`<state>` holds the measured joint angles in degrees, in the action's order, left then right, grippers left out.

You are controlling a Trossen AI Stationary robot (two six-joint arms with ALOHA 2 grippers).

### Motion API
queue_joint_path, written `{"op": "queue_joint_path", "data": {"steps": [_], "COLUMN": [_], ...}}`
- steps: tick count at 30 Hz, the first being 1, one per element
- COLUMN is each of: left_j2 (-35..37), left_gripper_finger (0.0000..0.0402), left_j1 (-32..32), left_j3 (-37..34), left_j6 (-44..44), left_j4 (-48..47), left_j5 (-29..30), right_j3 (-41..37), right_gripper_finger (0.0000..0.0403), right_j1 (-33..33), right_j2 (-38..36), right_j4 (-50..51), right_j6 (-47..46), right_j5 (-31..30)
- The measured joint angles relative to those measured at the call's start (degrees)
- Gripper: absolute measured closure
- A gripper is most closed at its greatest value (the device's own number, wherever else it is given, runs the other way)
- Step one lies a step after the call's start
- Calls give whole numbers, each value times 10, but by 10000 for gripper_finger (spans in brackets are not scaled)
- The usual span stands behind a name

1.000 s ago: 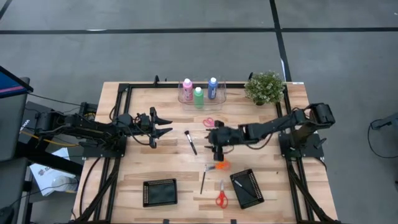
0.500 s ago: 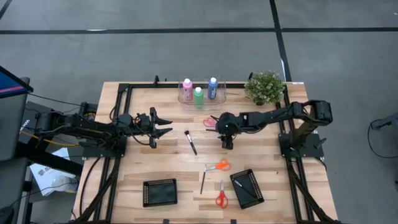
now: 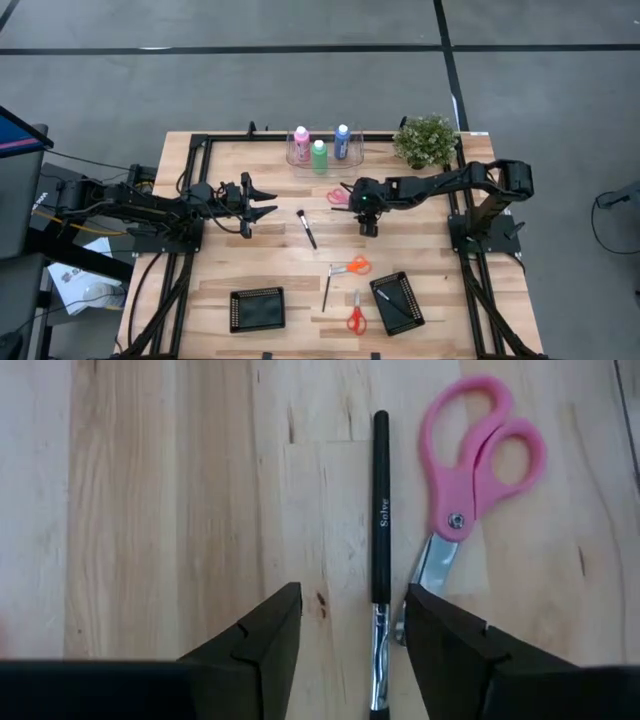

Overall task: Pick & Place Paint Supplies
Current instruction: Put the black paint brush into the right black bin

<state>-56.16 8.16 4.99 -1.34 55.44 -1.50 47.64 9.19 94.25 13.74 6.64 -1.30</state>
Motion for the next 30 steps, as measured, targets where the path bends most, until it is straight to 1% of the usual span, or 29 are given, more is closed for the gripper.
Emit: {"op": "queue_joint_path", "data": {"steps": [4,10,16,20,26,28,30], "left_j2": [0,0,0,0,0,0,0], "left_gripper_finger": [271,271,271,271,271,271,271], "left_j1": [0,0,0,0,0,0,0], "left_j3": [0,0,0,0,0,0,0], "left_j6": [0,0,0,0,0,0,0], "left_j4": [0,-1,-1,-1,-1,-1,-1], "left_j5": [0,0,0,0,0,0,0], "right_j3": [1,29,53,54,54,54,54], "right_gripper_finger": [241,241,251,289,381,393,392], "right_j1": [4,7,10,8,-8,-14,-19], "right_j2": [25,75,90,91,92,92,92], "right_j4": [-10,-5,26,43,60,62,63], "right_j6": [9,15,28,26,21,21,19], "right_j5": [0,2,3,5,-1,-5,-7]}}
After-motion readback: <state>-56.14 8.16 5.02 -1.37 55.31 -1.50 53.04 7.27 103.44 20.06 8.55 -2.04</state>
